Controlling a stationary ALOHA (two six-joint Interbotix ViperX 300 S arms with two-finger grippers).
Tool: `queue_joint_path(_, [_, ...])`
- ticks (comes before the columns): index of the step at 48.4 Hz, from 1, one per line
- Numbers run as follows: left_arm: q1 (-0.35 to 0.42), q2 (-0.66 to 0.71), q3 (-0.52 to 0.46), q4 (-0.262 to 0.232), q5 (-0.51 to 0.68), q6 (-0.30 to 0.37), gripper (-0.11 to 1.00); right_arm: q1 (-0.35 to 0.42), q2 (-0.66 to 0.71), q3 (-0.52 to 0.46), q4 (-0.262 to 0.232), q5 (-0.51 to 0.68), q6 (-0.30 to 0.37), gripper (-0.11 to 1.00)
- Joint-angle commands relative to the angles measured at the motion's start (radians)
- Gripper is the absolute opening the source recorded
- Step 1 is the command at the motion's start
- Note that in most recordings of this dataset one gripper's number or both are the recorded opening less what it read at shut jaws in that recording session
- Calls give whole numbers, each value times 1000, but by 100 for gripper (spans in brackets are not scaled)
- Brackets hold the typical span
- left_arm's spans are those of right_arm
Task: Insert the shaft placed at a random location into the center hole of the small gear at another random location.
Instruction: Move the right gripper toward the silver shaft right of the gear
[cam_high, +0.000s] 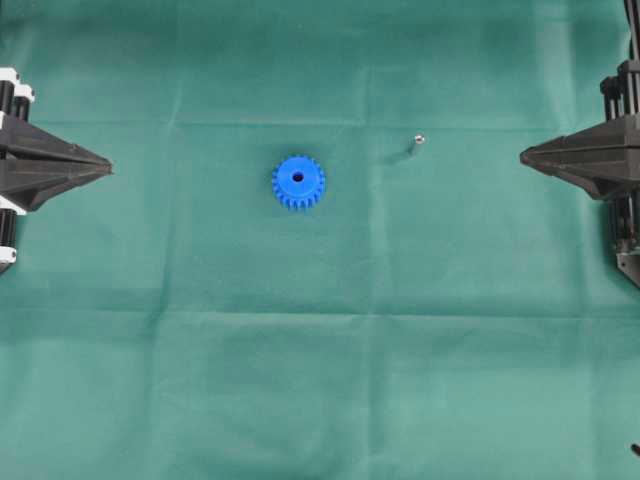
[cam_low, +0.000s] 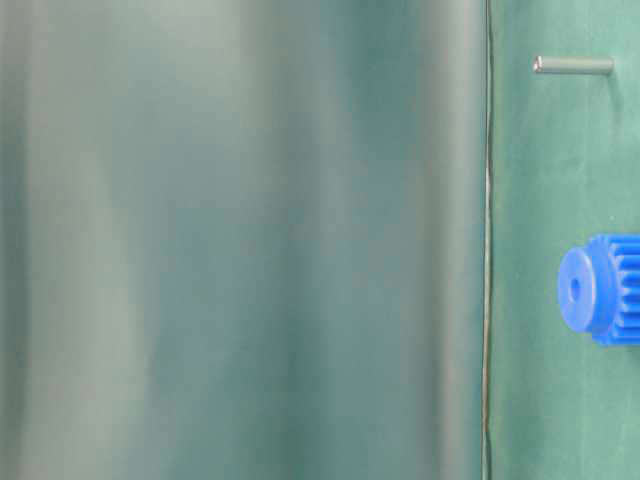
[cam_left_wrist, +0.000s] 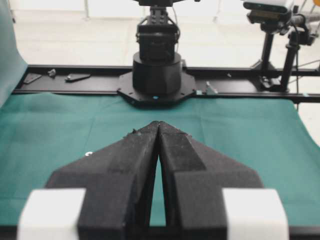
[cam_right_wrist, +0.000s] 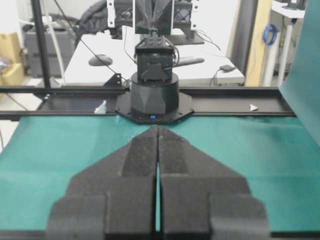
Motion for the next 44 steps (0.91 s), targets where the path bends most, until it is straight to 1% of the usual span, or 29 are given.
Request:
queue_joint_path(1, [-3, 14, -31, 15, 12, 3, 0, -8, 14, -14, -2, 3, 6, 1])
queue_joint_path(16, [-5, 9, -29, 18, 32, 5, 0, -115, 84, -5, -2, -5, 11, 1])
queue_joint_path(23, [-5, 9, -29, 18, 32, 8, 0, -161, 153, 2, 0, -12, 11, 1])
queue_joint_path(25, [-5, 9, -29, 18, 32, 8, 0, -173, 178, 3, -2, -18, 11, 3])
queue_joint_path(28, [-5, 9, -29, 17, 32, 8, 0, -195, 232, 3, 0, -28, 11, 12])
queue_joint_path(31, [-5, 9, -28, 18, 32, 8, 0, -215, 281, 3, 0, -38, 9, 27])
queue_joint_path(40, [-5, 9, -28, 18, 35, 8, 0, -252, 451, 12, -3, -146, -14, 83])
queue_joint_path(42, [-6, 9, -28, 18, 37, 8, 0, -259, 491, 15, 0, -175, -18, 90])
queue_joint_path(44, [-6, 8, -28, 18, 38, 8, 0, -268, 531, 18, 0, -206, -21, 90])
